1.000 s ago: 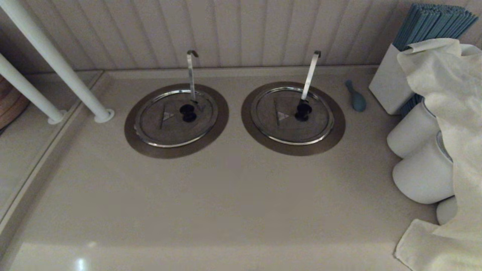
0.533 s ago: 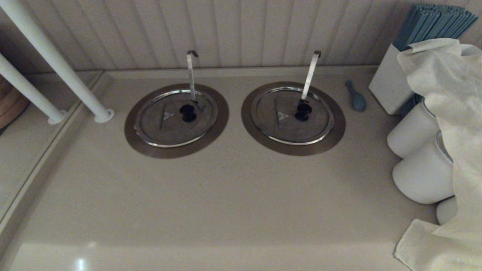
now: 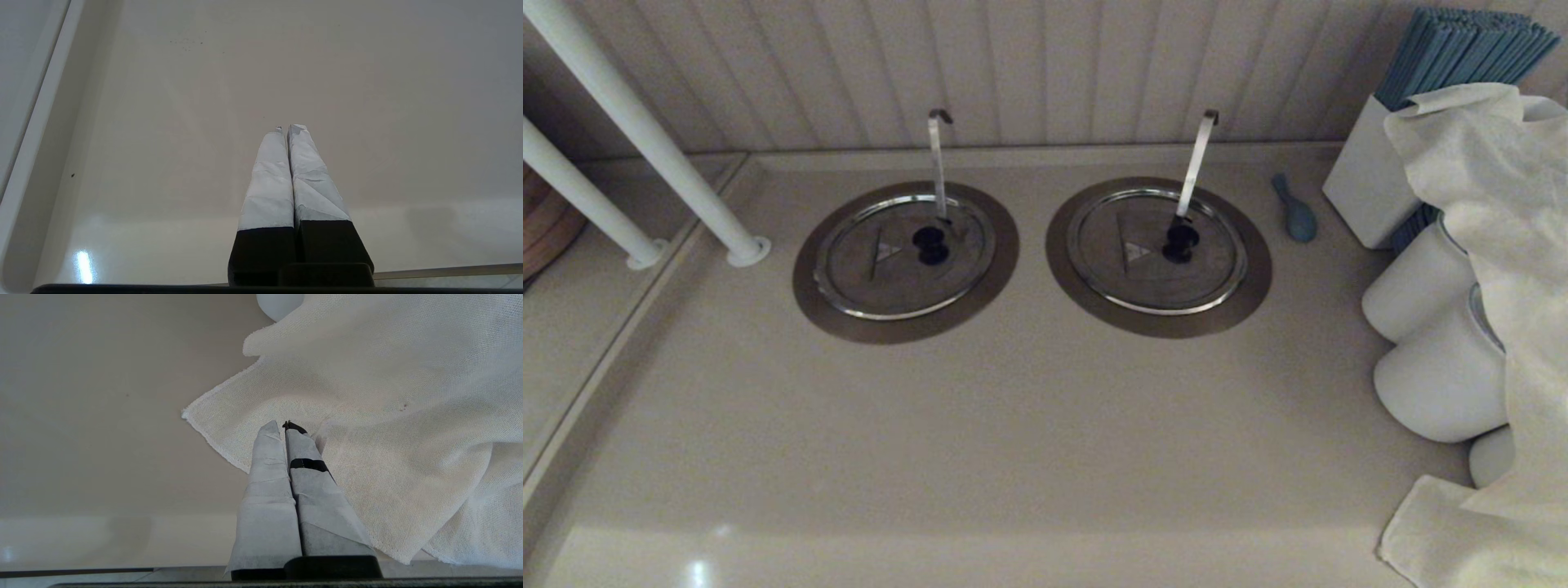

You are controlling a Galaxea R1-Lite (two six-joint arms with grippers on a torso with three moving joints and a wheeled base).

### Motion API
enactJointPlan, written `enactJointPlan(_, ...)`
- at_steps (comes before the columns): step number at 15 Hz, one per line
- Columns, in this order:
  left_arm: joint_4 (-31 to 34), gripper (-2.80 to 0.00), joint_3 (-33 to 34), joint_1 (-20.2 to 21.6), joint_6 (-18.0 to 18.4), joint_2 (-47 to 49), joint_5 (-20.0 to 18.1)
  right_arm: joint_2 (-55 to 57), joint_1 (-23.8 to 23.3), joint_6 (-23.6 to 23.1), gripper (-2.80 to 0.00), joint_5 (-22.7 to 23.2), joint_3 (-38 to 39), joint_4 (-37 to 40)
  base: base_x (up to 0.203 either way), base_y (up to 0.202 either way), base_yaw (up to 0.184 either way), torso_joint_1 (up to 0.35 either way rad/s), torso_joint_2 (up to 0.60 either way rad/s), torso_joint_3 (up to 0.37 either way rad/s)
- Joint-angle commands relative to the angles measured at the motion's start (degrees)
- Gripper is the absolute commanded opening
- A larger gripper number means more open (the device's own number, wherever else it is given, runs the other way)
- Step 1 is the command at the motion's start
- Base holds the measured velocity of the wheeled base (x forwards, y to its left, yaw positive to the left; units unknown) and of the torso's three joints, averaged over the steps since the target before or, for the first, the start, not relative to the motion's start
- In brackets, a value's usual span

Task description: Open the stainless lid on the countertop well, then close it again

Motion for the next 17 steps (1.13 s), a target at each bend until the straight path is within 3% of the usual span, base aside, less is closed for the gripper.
enactJointPlan(1, 0.01, -2.80, 0.00, 0.01, 0.03, 0.22, -0.03, -0.02, 0.00, -0.03, -2.80, 0.07, 0.07, 0.00, 0.000, 0.000, 0.000, 0.000, 0.00, 0.000)
enactJointPlan(17, 0.01, -2.80, 0.00, 0.01, 0.03, 0.22, -0.03, -0.02, 0.00, -0.07, -2.80, 0.13, -0.01, 0.00, 0.000, 0.000, 0.000, 0.000, 0.00, 0.000)
